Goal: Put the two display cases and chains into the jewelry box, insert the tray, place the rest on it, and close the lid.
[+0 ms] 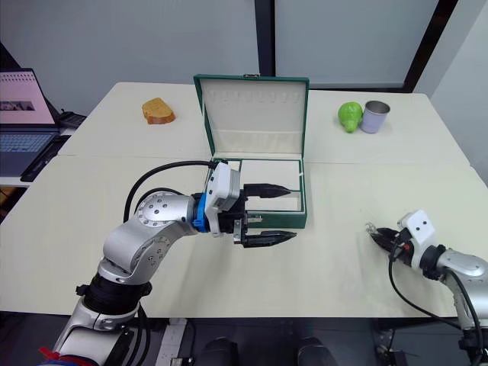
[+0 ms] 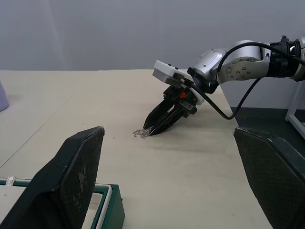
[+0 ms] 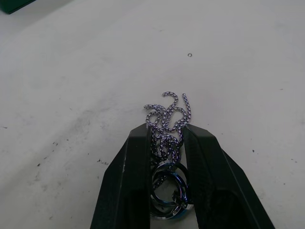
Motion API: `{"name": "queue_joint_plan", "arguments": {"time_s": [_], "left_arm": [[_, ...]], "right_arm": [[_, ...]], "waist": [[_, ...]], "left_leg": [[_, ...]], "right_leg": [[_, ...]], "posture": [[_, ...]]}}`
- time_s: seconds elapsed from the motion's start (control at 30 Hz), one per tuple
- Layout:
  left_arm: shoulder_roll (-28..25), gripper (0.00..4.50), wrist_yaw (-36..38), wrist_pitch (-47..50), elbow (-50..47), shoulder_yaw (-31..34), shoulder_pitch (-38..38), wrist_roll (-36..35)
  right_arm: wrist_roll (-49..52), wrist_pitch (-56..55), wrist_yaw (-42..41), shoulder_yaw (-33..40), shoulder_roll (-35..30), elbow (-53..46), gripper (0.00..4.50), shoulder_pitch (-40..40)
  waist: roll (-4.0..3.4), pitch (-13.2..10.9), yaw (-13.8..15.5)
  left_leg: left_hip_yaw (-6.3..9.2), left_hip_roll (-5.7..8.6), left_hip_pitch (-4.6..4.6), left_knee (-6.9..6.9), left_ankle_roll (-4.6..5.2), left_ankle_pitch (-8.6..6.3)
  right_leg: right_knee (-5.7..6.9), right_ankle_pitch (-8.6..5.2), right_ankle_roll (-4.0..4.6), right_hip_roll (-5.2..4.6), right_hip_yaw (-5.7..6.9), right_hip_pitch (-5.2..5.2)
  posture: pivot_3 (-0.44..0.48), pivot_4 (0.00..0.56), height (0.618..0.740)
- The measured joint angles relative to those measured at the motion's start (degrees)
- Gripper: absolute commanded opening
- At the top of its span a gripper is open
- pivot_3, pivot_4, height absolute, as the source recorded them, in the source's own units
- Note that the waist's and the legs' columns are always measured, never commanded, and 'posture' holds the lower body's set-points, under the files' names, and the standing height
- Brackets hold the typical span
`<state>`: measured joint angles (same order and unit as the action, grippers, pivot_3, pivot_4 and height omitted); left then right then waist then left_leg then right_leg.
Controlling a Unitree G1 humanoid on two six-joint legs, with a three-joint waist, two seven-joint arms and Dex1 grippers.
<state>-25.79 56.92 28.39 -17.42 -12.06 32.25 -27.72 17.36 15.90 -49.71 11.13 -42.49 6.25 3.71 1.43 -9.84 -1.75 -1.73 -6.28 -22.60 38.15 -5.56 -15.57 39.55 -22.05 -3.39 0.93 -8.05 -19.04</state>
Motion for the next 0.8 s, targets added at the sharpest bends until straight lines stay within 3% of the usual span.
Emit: {"name": "queue_joint_plan", "arguments": {"time_s": [0.2, 0.23, 0.47, 0.6, 0.8], "left_arm": [[0.33, 4.50, 0.02, -0.01, 0.05, 0.00, 0.50, 0.13], [0.34, 4.50, 0.03, -0.01, 0.05, 0.00, 0.68, 0.13], [0.36, 4.50, 0.07, -0.03, 0.07, -0.01, 0.79, 0.15], [0.50, 4.50, 0.05, -0.03, 0.07, -0.02, 0.79, 0.16], [0.75, 4.50, -0.01, -0.03, 0.06, -0.03, 0.79, 0.17]], "right_arm": [[0.86, 0.53, -0.58, 0.15, -0.02, -0.03, 0.76, 0.16], [1.32, 1.09, -0.86, 0.37, -0.03, -0.19, 1.47, 0.25], [3.23, 3.54, -2.77, 0.42, 0.04, -1.87, 3.15, 0.53], [2.58, 2.91, -2.65, -0.44, 0.34, -0.37, 4.48, 2.41], [-0.42, -1.38, -2.58, -2.16, 0.47, 3.39, 4.48, 4.57]], "waist": [[0.00, 0.00, 0.00], [0.00, 0.00, 0.00], [0.00, 0.00, 0.02], [-0.01, 0.00, -0.01], [-0.01, 0.00, -0.04]], "left_leg": [[0.00, 0.00, 0.00, 0.00, 0.00, 0.00], [0.00, 0.00, 0.00, 0.00, 0.00, 0.00], [-0.01, 0.00, -0.01, -0.01, 0.00, 0.00], [-0.01, 0.00, -0.01, -0.01, 0.00, 0.00], [-0.01, 0.00, 0.02, 0.00, 0.00, 0.00]], "right_leg": [[0.00, 0.00, 0.00, 0.00, 0.00, 0.00], [0.00, 0.00, 0.00, 0.00, 0.00, 0.00], [0.00, 0.00, 0.00, 0.00, -0.03, -0.03], [0.00, 0.00, 0.00, 0.00, -0.03, -0.04], [0.00, 0.00, 0.00, 0.00, -0.04, -0.02]], "posture": [[0.000, 0.150, 0.740], [0.000, 0.150, 0.740], [0.000, 0.150, 0.740], [0.000, 0.150, 0.740], [0.000, 0.150, 0.740]]}}
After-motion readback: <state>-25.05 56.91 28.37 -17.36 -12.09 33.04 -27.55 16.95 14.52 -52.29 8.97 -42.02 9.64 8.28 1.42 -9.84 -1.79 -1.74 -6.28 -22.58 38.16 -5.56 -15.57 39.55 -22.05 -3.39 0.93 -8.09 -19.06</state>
